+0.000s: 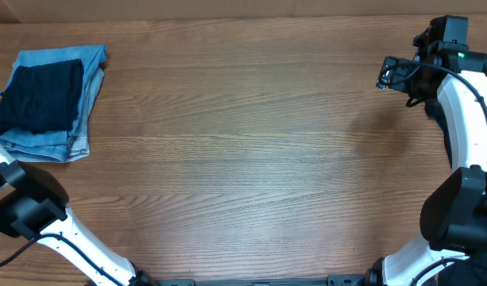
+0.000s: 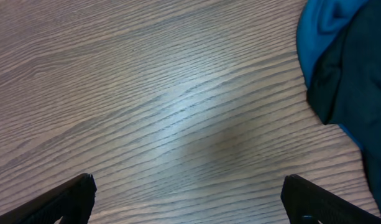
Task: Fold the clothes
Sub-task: 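Lower the navy bundle onto the blue denim and release with the left gripper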
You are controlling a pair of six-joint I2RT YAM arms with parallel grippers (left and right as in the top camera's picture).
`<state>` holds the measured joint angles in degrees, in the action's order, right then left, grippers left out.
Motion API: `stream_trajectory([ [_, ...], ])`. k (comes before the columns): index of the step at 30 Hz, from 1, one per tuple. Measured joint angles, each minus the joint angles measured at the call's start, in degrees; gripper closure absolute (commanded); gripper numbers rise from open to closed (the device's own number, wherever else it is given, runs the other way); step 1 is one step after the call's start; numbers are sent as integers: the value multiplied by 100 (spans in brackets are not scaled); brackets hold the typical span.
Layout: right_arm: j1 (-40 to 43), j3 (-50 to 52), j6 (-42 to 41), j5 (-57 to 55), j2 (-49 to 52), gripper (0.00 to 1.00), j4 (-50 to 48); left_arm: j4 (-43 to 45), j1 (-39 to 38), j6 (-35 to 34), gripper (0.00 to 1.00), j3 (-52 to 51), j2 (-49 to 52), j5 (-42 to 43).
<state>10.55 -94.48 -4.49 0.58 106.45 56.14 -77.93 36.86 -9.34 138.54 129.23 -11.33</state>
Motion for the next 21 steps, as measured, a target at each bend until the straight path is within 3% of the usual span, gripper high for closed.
stream_trajectory([
  [7,0,0,0,-2,0,0,0,319,-2,540,96,-57,944,772],
  [21,0,0,-2,0,0,0,2,385,-13,680,96,-544,1147,737],
])
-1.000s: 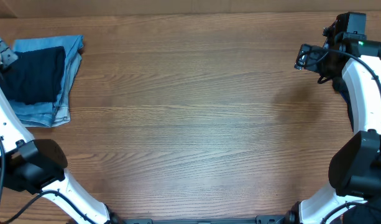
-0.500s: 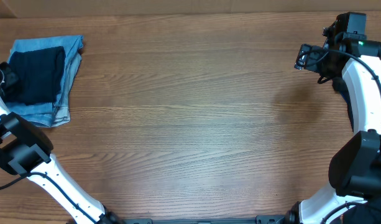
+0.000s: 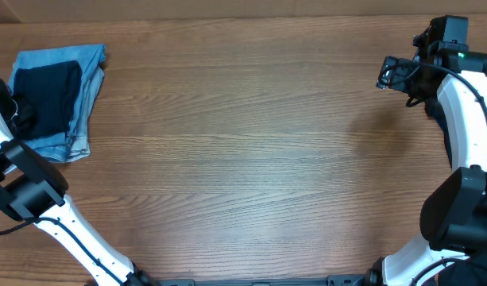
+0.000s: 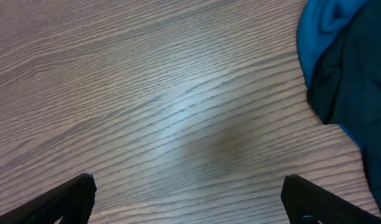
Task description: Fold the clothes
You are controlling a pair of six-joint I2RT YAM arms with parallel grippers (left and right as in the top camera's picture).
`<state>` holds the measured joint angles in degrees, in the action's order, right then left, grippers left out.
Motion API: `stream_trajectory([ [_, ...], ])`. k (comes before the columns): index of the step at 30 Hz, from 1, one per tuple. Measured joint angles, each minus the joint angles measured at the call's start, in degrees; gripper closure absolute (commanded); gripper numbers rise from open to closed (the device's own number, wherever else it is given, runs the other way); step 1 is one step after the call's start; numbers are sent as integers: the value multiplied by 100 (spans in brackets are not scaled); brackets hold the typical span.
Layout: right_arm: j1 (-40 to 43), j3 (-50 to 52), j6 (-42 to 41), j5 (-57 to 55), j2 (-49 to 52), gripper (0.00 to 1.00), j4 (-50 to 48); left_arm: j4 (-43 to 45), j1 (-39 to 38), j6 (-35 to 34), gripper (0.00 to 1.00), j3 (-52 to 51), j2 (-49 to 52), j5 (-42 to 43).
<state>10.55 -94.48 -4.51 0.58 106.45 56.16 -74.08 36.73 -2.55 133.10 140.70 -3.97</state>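
Note:
A folded stack lies at the table's far left in the overhead view: light blue jeans (image 3: 83, 95) with a dark navy garment (image 3: 51, 94) on top. My left arm (image 3: 3, 119) reaches in from the left edge and covers the stack's left side; its fingers cannot be made out against the dark cloth. My right gripper (image 3: 392, 73) hovers at the far right, open (image 4: 187, 190) over bare wood with nothing between its fingers. Bright blue cloth (image 4: 324, 28) and dark cloth (image 4: 355, 74) lie just to its right in the right wrist view.
The wooden table (image 3: 243, 159) spans the whole overhead view. My right arm's white links (image 3: 465, 111) run down the right edge, and my left arm's base link (image 3: 36, 199) sits at the lower left.
My left arm has come in from the left edge and now lies over the left side of the folded stack. The right arm and its open gripper have not moved.

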Motion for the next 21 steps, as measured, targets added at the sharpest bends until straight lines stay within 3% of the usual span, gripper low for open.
stream_trajectory([
  [3,0,0,2,0,0,0,-4,-249,-72,-68,86,402,-146,68],
  [4,0,0,4,0,0,0,0,-317,-120,-105,61,557,-273,144],
  [5,0,0,2,2,0,0,-2,-365,-195,-186,12,750,-494,262],
  [6,0,0,0,0,0,0,-4,-356,-304,-195,0,933,-866,417],
  [8,0,0,0,0,0,0,-4,-297,-612,-264,0,1180,-1891,748],
  [12,0,0,2,0,0,0,-4,-302,-1060,-328,0,1408,-2977,1010],
  [21,0,0,2,0,0,0,-2,-348,-1088,-328,0,1329,-2728,1067],
])
